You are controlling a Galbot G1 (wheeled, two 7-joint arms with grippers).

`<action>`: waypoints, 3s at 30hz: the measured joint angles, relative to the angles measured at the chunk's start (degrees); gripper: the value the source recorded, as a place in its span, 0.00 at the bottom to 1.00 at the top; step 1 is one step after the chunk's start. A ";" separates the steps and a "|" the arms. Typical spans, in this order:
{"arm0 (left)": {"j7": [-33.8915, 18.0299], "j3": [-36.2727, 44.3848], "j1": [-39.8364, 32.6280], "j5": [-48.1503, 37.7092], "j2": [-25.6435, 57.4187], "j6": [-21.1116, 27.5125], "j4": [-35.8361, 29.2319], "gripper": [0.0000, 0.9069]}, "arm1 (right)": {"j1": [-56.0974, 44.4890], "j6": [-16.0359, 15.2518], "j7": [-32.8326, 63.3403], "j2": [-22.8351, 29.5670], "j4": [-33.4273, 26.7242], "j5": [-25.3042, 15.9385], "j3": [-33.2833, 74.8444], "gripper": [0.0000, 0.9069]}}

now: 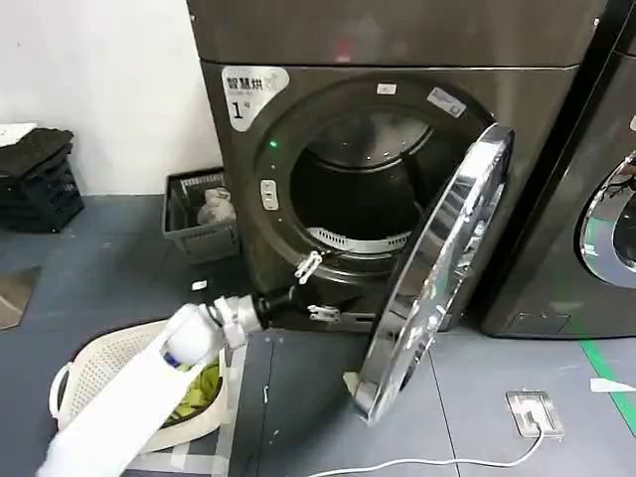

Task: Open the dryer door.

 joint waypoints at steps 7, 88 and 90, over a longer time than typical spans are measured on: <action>0.09 4.02 -4.17 -0.01 -2.66 -0.53 3.02 1.00 | 0.32 -0.51 2.26 3.28 -0.97 -1.39 4.14 1.00; 1.24 21.62 -30.23 3.62 -34.57 -2.43 42.27 1.00 | -1.75 2.38 17.50 9.28 -4.22 -3.45 20.56 1.00; 1.31 21.84 -30.21 3.59 -34.57 -2.53 42.10 1.00 | -2.23 2.07 18.25 9.28 -5.21 -3.38 21.53 1.00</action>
